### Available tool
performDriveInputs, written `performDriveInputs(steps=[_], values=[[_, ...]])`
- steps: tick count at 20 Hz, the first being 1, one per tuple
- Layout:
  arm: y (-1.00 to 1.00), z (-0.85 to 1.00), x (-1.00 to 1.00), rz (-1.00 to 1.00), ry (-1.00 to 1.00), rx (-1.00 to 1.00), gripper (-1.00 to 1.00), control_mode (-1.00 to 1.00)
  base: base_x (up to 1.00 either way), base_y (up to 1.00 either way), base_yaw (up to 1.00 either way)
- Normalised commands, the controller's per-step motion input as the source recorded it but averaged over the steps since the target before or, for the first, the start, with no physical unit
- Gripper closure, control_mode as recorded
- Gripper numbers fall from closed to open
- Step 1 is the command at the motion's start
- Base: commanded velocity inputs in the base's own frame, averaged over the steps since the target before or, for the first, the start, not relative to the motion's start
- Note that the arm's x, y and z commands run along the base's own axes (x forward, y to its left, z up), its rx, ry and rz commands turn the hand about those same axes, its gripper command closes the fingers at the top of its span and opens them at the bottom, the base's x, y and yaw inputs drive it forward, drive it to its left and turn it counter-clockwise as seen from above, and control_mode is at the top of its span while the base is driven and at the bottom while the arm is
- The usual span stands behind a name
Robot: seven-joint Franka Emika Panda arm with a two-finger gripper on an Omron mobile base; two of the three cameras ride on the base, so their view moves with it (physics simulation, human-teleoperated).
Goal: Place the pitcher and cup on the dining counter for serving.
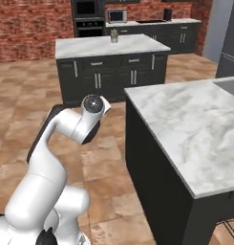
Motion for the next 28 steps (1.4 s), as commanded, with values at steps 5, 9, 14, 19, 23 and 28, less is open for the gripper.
performDriveInputs(steps=[5,9,14,19,23,28], values=[[0.0,0.0,0.0,0.0,0.0,0.0,-1.0,1.0,0.9,1.0,-0.34],[0.0,0.0,0.0,0.0,0.0,0.0,-1.0,1.0,0.89,1.0,-0.37],[0.0,0.0,0.0,0.0,0.0,0.0,-1.0,1.0,0.93,1.0,-0.38],[0.0,0.0,0.0,0.0,0.0,0.0,-1.0,1.0,0.94,1.0,-0.39],[0.0,0.0,0.0,0.0,0.0,0.0,-1.0,1.0,0.75,1.0,-0.42],[0.0,0.0,0.0,0.0,0.0,0.0,-1.0,1.0,0.37,1.0,-0.45]])
